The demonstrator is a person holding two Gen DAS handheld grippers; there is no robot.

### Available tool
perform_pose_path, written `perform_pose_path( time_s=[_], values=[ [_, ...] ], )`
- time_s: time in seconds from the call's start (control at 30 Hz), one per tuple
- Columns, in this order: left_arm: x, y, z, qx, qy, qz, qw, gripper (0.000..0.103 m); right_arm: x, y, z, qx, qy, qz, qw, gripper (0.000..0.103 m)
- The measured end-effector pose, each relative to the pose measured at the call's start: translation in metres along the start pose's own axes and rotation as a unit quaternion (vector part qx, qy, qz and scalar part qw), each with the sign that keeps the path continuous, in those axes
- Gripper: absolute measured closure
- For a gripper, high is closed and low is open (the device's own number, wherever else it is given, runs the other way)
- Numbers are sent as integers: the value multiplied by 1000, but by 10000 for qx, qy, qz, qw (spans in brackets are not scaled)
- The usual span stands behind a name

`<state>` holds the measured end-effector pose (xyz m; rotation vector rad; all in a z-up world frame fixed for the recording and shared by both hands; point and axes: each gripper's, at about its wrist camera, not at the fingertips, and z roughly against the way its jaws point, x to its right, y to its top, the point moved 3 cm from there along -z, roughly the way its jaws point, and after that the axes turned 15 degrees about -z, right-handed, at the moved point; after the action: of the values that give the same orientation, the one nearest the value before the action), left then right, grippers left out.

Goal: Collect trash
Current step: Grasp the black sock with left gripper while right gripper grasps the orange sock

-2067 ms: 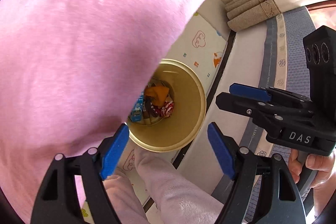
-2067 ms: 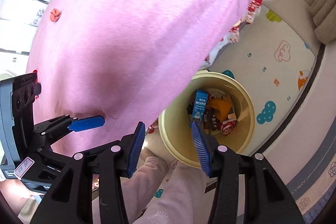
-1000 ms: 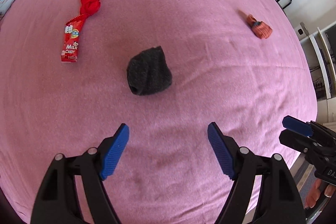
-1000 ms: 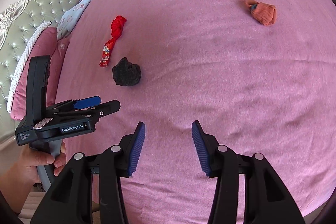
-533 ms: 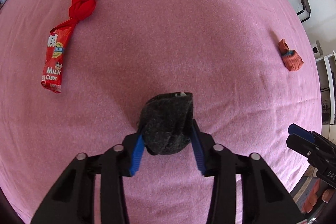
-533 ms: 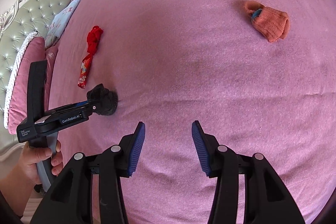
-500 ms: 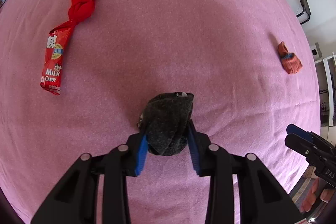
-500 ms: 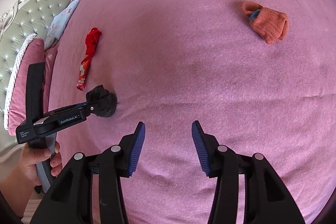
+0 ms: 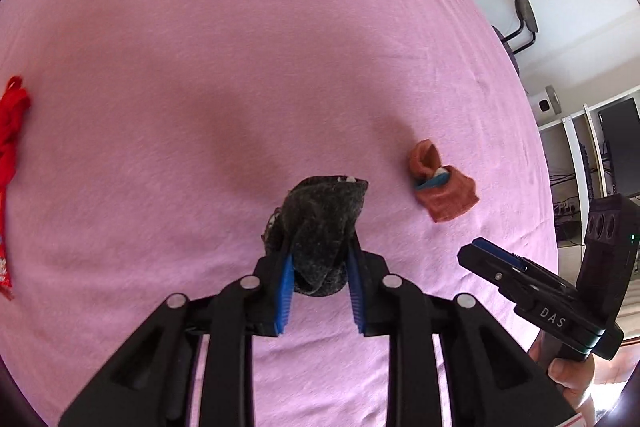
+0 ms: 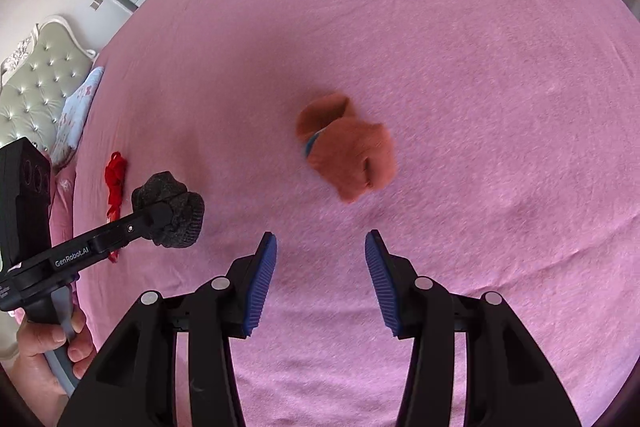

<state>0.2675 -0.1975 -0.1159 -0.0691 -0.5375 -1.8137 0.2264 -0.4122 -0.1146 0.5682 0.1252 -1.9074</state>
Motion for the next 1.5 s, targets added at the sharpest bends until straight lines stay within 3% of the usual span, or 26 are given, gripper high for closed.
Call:
perform_pose_path(
  time_s=[0.27,0.43,0.53,0.7,0.93,1.23,1.5],
  values=[
    [48,31,-41,-140,-114,-377,9991,79,25,46,-19,72,16,-277,9996,57],
    [55,30,-51,-220,-127,-391,9989,79,29,44,-32,-147,574,-584,9965,82],
    [55,27,-51,-235,-152,-365,9989,79,23,37,-31,-160,748,-535,9956,88],
    [53,23,-42,-224,-188,-332,9990,80,12,21,-20,44,637,-313,9975,91],
    [65,-13,-16,-304,-242,-571,9976,80,18,-29,5,-7,566,-513,9971,91],
    [80,-107,20,-582,-449,-911,9931,80,36,-124,50,120,445,-1044,9935,91],
    [113,-185,44,-820,-676,-1436,9839,80,59,-217,93,453,378,-1537,9864,91]
  ],
)
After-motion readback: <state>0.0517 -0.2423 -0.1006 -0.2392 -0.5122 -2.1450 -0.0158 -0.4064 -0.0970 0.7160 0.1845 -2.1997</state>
